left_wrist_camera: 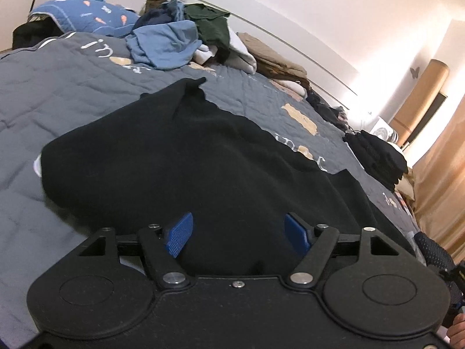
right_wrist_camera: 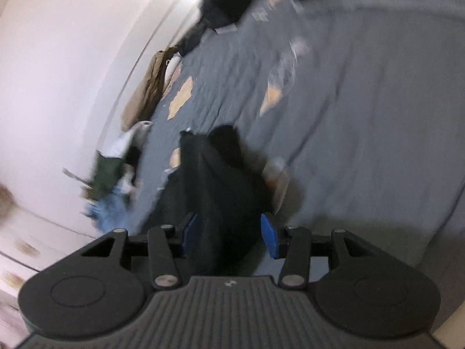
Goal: Fold clothes
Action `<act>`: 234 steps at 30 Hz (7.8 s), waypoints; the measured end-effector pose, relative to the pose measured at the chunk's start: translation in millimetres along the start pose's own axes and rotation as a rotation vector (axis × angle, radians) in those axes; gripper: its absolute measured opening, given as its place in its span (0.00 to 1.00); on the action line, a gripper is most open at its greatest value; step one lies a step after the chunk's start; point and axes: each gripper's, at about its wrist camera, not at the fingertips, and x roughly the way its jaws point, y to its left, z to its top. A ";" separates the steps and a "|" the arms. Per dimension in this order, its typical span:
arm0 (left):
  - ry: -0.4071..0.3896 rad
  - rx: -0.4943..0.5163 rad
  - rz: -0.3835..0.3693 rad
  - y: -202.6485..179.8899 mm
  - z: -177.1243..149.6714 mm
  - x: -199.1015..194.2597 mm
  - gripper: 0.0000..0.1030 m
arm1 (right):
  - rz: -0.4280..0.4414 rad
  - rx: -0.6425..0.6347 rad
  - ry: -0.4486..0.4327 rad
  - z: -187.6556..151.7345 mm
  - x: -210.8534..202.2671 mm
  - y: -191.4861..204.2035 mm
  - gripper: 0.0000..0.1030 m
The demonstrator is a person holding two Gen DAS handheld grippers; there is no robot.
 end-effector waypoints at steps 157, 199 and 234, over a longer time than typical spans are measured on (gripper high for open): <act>0.030 -0.430 0.205 95.4 -9.2 -9.9 0.73 | -0.166 0.099 -0.060 1.0 52.3 -6.3 0.42; -0.118 -0.607 0.078 140.3 27.2 -12.9 0.15 | -0.083 0.066 -0.165 -25.0 43.0 6.5 0.16; 0.048 -0.350 0.259 142.0 11.6 -52.7 0.51 | -0.380 -0.653 -0.203 -126.3 -34.0 72.3 0.52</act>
